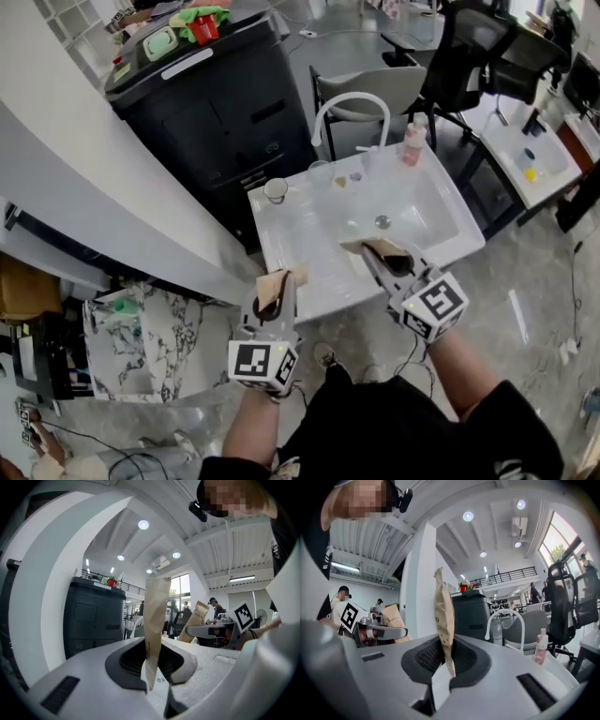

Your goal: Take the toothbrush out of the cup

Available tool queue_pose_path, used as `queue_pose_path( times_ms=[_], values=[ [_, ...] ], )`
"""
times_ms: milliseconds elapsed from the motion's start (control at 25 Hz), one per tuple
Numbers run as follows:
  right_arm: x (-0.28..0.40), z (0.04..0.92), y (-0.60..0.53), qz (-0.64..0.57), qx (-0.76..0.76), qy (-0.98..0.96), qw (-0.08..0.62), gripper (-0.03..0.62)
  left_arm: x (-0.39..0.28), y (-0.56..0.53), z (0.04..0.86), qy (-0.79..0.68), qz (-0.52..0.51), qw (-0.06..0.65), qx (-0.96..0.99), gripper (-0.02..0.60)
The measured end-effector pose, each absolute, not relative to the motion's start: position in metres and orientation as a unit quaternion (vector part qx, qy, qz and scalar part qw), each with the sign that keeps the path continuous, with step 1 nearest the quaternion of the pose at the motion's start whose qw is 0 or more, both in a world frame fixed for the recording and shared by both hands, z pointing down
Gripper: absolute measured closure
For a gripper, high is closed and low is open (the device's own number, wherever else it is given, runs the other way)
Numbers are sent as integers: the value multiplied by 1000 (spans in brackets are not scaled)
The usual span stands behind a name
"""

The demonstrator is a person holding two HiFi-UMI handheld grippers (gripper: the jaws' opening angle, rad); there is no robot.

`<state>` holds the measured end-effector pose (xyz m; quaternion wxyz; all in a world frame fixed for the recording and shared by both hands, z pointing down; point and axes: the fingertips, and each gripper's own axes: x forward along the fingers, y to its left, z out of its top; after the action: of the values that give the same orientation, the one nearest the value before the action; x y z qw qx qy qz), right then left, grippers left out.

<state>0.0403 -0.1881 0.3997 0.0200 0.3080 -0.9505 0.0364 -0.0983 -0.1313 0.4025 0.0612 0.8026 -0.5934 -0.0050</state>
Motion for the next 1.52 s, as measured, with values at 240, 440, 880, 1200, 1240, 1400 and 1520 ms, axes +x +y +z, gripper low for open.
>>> queue_pose_path(
  times_ms=[240,440,880,1200,1240,1400,1520],
  values=[
    [72,394,-143,36,283,-958,4,566,-61,-79,397,-614,-3,62,787,538],
    [79,401,-114,54,263,-963,1,568,-56,-38,393,-637,3,62,768,538],
    [11,404,-44,54,248,-967,2,567,-128,36,383,-654,5,42,755,538],
    [-41,405,12,50,297,-954,8,567,-188,70,384,-619,-1,38,784,538],
    [-43,406,17,49,305,-951,9,567,-192,74,384,-614,0,36,788,538],
    [-47,409,38,52,335,-940,15,568,-202,86,392,-595,0,43,802,538],
    [-45,414,51,58,350,-935,19,568,-205,93,400,-589,-3,57,806,538]
  ],
)
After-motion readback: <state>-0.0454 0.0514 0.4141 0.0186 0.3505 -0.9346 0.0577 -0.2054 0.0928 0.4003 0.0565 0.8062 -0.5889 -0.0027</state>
